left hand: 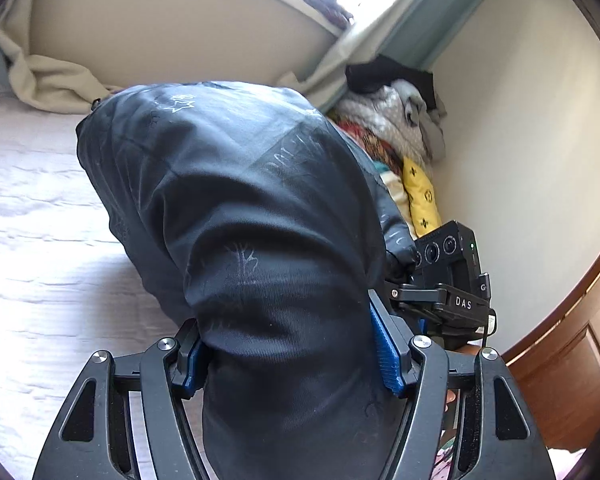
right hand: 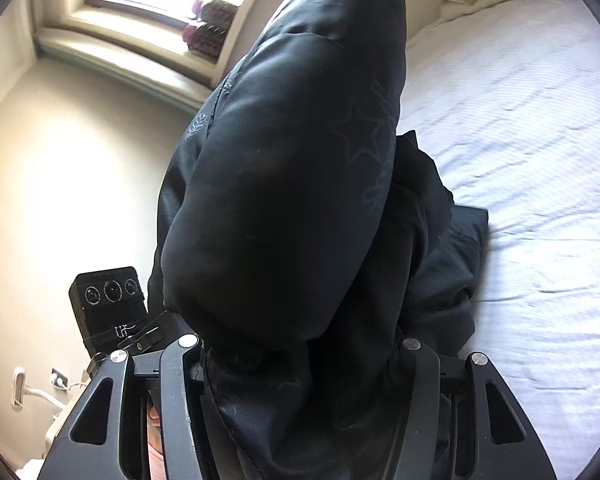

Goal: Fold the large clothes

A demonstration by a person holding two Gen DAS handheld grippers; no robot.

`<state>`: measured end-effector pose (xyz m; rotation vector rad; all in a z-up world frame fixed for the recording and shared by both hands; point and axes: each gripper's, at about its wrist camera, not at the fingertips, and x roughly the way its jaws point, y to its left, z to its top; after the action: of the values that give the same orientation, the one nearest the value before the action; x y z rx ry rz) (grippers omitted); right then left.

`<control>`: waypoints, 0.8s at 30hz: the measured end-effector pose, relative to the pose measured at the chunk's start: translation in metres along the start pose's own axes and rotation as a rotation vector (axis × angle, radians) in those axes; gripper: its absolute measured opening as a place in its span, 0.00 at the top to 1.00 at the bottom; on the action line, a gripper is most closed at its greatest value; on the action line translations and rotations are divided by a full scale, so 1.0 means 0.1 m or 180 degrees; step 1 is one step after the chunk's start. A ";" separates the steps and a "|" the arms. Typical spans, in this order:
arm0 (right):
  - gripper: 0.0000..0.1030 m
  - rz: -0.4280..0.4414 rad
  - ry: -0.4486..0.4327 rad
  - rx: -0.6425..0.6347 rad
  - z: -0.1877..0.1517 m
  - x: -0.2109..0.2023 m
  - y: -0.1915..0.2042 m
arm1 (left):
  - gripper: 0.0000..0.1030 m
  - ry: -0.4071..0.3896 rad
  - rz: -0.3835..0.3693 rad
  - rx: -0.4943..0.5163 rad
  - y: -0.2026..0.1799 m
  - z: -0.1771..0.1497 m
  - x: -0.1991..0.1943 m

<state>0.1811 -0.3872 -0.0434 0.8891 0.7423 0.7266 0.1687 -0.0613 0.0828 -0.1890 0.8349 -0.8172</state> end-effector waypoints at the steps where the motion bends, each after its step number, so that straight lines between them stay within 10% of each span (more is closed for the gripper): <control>1: 0.49 0.0013 0.0021 -0.0021 -0.01 0.07 0.04 | 0.32 -0.0031 0.0024 -0.0022 0.06 0.00 -0.08; 17: 0.48 -0.0384 0.0614 -0.0008 -0.41 0.91 -0.15 | 0.22 0.0227 0.0437 -0.0912 1.46 -0.44 -0.45; 24: 0.19 -0.0676 0.0823 0.0121 -0.59 0.98 -0.22 | 0.04 0.0392 0.0805 -0.0914 1.58 -0.58 -0.63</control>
<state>0.1914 -0.2943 -0.1125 0.7439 1.0664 0.6459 0.1918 0.1018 0.0091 -0.2819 1.0679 -0.4730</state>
